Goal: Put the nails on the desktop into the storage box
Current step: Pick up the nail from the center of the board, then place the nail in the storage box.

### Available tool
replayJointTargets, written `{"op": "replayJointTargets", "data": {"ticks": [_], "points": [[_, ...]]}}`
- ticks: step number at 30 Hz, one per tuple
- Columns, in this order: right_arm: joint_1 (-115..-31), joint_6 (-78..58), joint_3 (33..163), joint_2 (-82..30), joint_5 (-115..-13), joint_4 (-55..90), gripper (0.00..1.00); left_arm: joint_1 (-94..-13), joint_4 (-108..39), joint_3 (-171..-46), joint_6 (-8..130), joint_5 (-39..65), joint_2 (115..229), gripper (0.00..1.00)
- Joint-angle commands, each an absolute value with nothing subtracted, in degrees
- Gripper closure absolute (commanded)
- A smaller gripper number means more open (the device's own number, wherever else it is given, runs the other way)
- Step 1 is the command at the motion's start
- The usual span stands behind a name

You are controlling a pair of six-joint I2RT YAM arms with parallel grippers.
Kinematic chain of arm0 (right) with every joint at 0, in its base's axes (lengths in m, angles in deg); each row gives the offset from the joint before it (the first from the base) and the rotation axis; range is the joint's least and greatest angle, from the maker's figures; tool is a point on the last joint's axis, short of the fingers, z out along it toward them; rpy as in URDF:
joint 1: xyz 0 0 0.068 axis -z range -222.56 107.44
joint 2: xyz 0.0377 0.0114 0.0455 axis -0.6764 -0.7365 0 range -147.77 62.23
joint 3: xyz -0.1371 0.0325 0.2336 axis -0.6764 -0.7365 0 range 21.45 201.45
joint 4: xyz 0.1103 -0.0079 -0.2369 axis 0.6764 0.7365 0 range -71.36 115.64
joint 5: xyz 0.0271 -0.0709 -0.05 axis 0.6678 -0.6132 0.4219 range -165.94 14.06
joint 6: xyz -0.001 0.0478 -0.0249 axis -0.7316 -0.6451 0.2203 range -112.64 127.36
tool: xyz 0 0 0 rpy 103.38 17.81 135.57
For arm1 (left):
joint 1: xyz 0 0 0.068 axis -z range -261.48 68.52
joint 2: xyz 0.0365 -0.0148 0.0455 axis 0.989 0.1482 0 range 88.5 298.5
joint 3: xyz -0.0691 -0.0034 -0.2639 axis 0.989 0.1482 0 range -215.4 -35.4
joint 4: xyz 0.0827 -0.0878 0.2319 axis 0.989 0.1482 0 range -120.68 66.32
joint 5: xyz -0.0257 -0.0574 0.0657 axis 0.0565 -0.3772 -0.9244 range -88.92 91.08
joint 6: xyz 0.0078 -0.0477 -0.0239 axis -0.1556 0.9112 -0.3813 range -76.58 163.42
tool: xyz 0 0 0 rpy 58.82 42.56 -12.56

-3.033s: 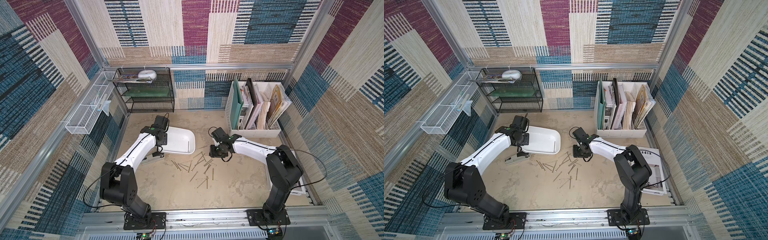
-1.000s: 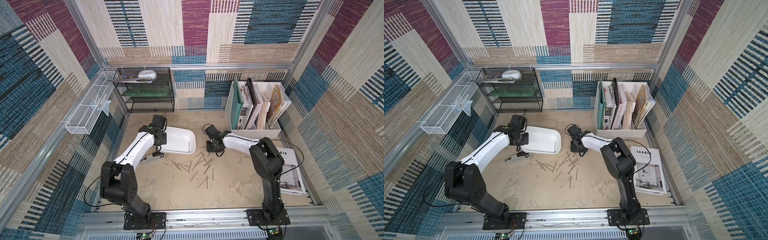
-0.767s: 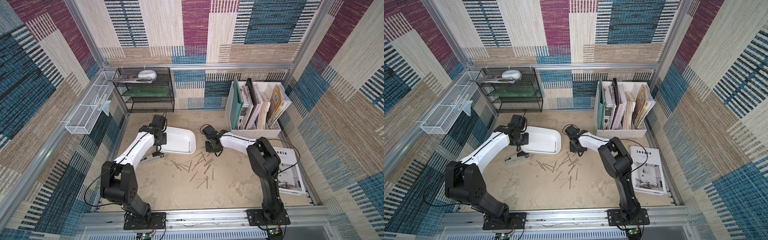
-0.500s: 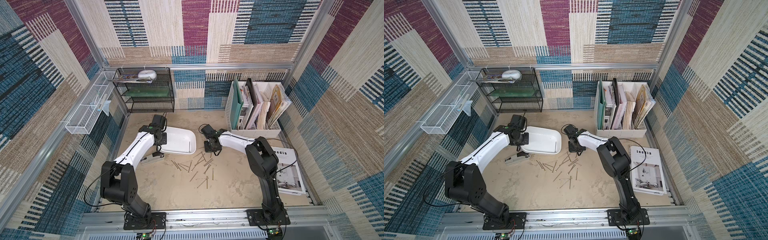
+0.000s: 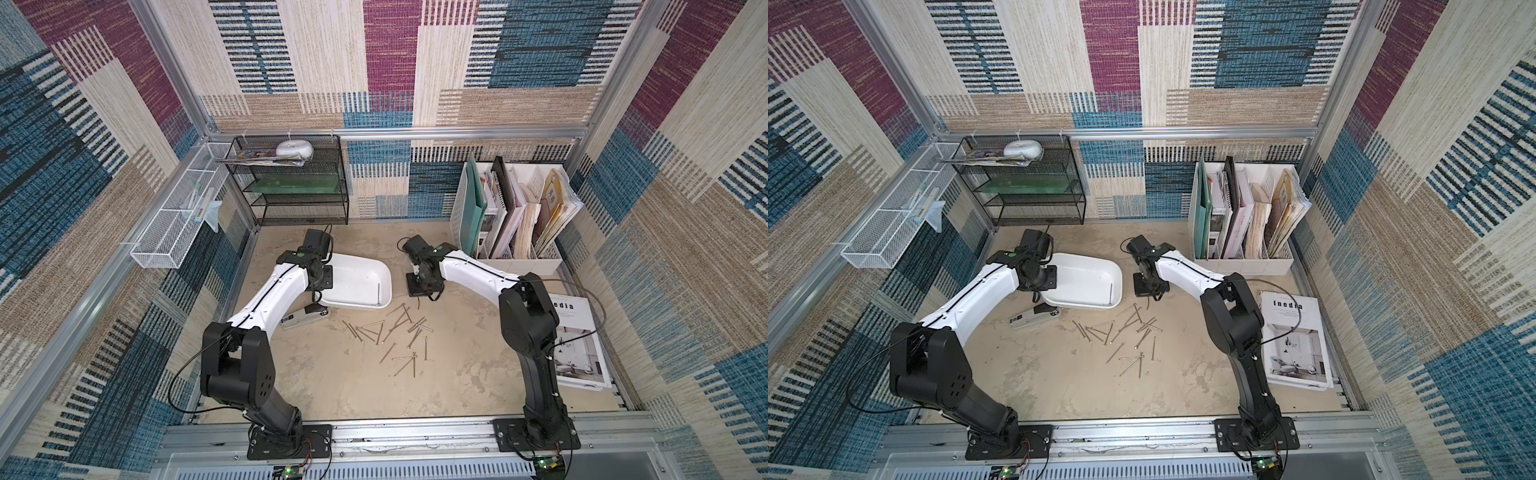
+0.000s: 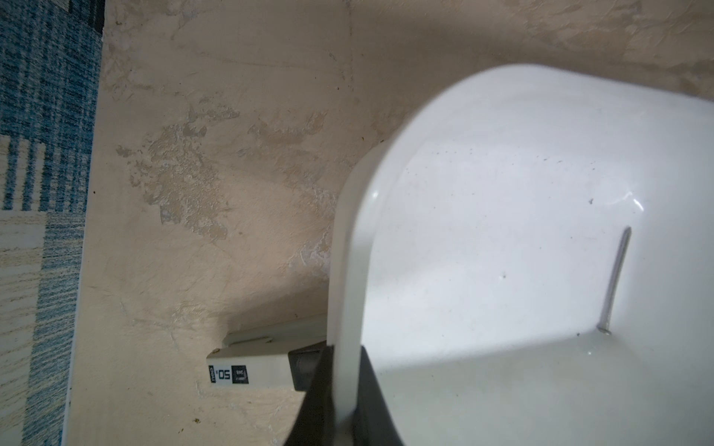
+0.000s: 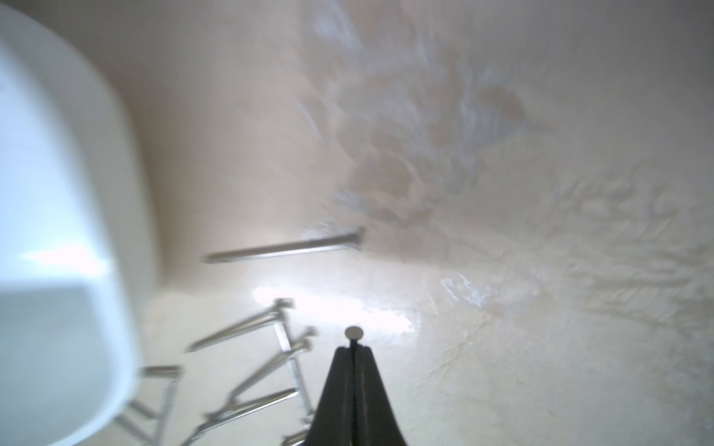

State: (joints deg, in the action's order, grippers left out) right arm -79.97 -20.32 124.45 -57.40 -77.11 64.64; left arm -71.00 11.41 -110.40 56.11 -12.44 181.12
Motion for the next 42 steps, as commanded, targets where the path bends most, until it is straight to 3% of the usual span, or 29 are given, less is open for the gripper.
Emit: {"op": "replayJointTargets", "data": {"ticks": [1, 10, 20, 28, 29, 31, 34, 42], "points": [[-80.43, -18.63, 131.5, -57.3, -67.79, 65.59, 1.0, -71.02, 11.07, -110.7, 56.04, -12.06, 181.07, 1.0], [-85.08, -22.64, 141.58, -66.99, -55.08, 58.74, 1.0, -71.02, 10.8, -110.46, 56.16, -12.12, 181.39, 1.0], [-85.93, -26.19, 153.12, -80.82, -53.84, 55.88, 1.0, -71.06, 10.77, -110.55, 56.15, -11.66, 181.61, 1.0], [-85.98, -28.2, 148.73, -81.78, -55.52, 52.06, 1.0, -71.02, 10.8, -110.62, 56.24, -11.62, 181.45, 1.0], [-85.95, -28.15, 147.99, -81.27, -55.9, 51.63, 0.98, -71.02, 10.78, -110.62, 56.25, -11.58, 181.4, 1.0], [-85.98, -27.71, 147.23, -80.0, -56.53, 51.33, 0.82, -71.02, 10.8, -110.6, 56.25, -11.65, 181.46, 1.0], [-85.98, -26.34, 146.24, -76.41, -58.21, 51.57, 0.69, -71.08, 10.79, -110.55, 56.17, -11.73, 181.42, 1.0], [-85.87, -22.65, 131.66, -57.78, -65.91, 55.35, 0.61, -71.02, 10.98, -110.69, 55.86, -12.36, 181.4, 1.0]]}}
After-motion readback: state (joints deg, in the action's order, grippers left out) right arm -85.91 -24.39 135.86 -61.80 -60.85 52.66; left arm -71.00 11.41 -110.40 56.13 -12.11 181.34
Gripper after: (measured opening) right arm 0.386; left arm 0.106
